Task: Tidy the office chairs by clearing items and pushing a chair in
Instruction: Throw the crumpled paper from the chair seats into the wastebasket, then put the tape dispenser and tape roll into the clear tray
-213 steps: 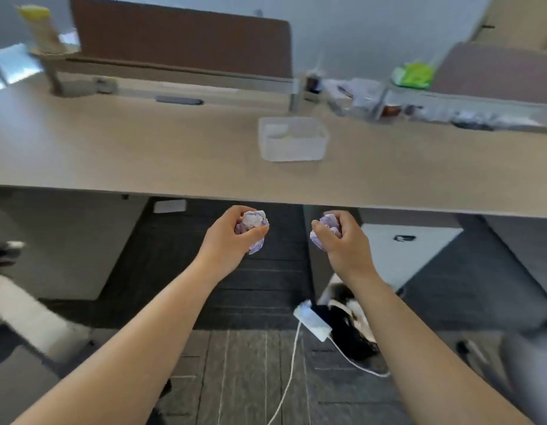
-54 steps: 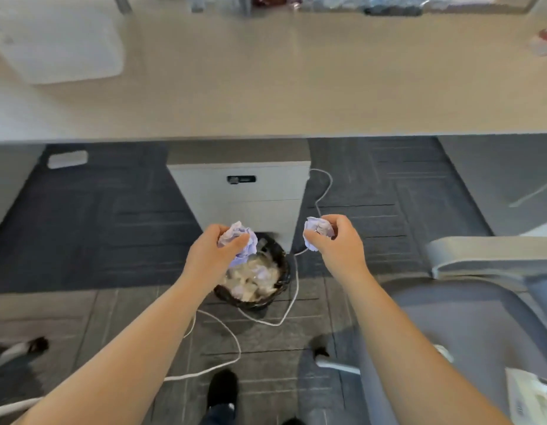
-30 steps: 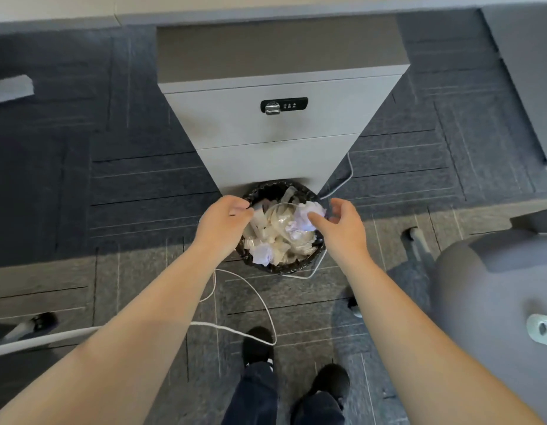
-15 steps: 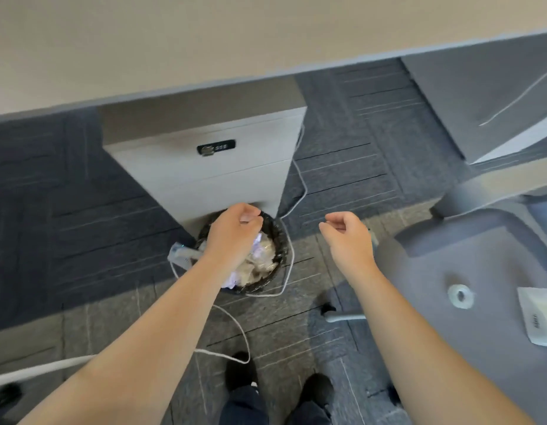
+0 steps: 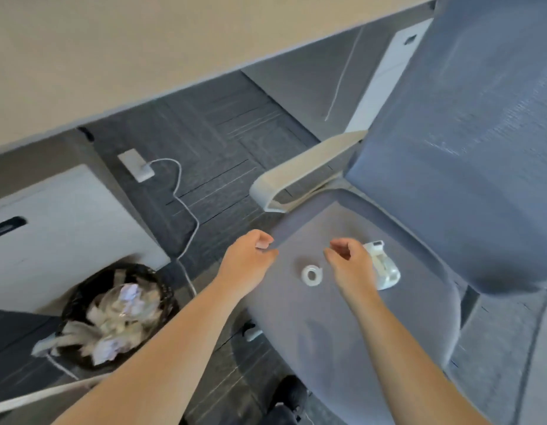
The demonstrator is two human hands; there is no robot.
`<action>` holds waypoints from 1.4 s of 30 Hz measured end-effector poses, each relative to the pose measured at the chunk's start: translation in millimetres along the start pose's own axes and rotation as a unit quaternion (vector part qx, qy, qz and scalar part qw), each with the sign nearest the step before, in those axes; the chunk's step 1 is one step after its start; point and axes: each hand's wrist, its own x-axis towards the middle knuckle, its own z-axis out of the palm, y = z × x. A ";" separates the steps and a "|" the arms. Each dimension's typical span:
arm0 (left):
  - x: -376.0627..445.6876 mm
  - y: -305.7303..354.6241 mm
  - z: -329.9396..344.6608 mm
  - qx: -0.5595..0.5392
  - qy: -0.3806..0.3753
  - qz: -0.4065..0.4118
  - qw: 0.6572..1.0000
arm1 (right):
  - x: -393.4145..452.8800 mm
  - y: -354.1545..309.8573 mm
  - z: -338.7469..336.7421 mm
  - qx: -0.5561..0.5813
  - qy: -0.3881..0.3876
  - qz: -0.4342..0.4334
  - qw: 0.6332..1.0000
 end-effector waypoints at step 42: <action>170.2 0.8 216.1 0.063 -0.132 0.027 0.989 | 166.0 164.3 -50.0 -0.121 0.084 0.169 0.975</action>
